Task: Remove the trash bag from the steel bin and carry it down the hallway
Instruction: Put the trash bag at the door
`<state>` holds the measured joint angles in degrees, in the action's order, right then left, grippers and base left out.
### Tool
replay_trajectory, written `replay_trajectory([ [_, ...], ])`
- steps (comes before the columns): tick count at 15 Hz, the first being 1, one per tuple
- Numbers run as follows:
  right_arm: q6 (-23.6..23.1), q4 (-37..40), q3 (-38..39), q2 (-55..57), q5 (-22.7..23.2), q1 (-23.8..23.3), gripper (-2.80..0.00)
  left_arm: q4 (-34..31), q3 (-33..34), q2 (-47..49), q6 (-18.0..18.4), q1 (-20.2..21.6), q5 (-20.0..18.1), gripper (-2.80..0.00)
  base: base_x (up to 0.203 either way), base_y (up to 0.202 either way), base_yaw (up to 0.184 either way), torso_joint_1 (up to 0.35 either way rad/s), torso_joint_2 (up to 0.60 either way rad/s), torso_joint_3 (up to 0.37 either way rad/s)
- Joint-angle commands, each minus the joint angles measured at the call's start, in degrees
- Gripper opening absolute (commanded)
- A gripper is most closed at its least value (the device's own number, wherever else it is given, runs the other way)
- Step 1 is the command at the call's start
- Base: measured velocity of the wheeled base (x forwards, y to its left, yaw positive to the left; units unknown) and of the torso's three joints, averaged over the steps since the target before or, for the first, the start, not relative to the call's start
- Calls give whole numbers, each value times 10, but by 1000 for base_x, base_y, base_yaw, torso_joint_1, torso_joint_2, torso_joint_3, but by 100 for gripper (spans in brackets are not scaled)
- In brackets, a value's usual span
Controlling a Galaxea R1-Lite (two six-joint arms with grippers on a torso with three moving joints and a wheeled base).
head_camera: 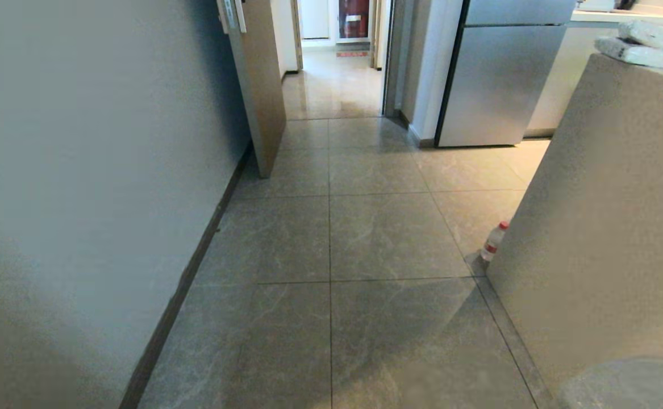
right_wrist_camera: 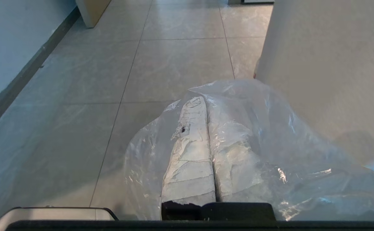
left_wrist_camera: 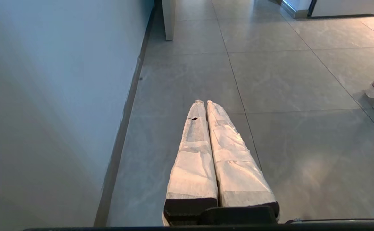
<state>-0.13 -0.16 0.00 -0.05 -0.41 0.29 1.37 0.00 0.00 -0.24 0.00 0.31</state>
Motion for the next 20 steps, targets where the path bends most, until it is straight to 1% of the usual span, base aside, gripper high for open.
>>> replay_trajectory([
  [1,0,0,0,0,0,1,-280,0,6,0,0,0,0,-280,190,0,0,-2,2,2],
  [20,0,0,0,0,0,1,-280,0,6,0,0,0,0,-280,190,0,2,3,3,3],
])
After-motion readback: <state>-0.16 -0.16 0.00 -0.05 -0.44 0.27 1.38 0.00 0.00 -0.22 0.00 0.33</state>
